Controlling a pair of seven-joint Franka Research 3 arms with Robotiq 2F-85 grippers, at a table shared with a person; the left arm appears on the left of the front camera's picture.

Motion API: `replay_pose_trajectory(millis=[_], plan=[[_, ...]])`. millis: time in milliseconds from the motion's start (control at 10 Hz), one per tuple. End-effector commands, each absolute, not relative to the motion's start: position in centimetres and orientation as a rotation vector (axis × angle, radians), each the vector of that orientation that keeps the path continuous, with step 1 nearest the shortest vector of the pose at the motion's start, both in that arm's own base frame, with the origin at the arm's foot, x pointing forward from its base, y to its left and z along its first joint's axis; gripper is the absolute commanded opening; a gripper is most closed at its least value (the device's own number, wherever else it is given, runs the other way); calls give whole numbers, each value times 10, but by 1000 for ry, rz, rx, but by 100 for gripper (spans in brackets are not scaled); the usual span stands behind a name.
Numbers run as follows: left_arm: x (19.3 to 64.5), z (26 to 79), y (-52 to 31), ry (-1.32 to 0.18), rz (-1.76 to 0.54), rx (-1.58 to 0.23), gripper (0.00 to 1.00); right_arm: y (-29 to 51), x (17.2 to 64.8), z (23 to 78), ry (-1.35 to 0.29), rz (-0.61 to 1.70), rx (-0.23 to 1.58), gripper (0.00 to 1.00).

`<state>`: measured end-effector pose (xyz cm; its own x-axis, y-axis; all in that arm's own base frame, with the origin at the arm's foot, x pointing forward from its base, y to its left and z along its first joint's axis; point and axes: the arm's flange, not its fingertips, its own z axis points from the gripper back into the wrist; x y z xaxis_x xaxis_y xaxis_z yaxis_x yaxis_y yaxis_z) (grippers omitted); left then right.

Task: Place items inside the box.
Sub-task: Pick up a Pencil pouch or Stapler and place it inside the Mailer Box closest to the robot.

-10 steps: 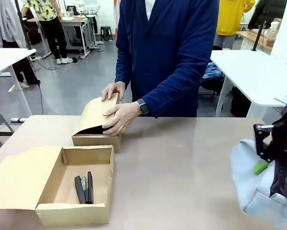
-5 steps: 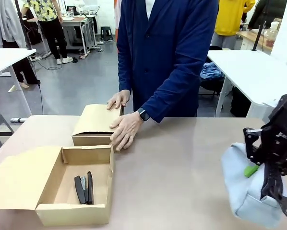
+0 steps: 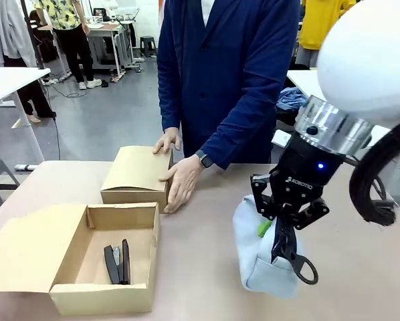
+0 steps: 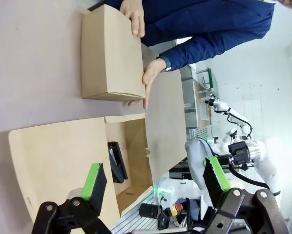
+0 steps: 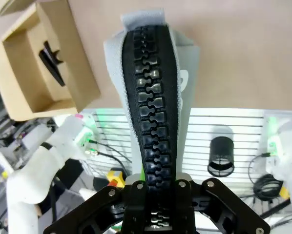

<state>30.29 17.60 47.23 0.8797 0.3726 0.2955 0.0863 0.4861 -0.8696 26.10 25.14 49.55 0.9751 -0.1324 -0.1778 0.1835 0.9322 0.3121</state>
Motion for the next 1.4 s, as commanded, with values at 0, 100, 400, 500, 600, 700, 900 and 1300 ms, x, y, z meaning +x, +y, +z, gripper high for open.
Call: replay_pose_trajectory(millis=[0, 100, 400, 500, 600, 700, 900, 1300], plan=[[303, 473, 176, -508, 171, -1078, 100, 233, 258, 505, 150, -203, 348, 7], [303, 473, 176, -508, 171, -1078, 100, 234, 256, 509, 125, -225, 332, 7], [303, 473, 176, -508, 171, -1078, 100, 304, 264, 515, 105, -89, 402, 7], [303, 473, 176, -508, 171, -1078, 100, 345, 273, 516, 112, -51, 437, 7], [303, 473, 176, -508, 171, -1078, 100, 397, 278, 517, 115, -33, 468, 7], [303, 473, 176, -508, 171, -1078, 100, 438, 279, 515, 79, -10, 449, 7], [303, 473, 176, -508, 171, -1078, 100, 493, 284, 493, 59, 33, 424, 7], [303, 473, 176, -508, 171, -1078, 100, 483, 279, 465, 134, 149, 370, 7]])
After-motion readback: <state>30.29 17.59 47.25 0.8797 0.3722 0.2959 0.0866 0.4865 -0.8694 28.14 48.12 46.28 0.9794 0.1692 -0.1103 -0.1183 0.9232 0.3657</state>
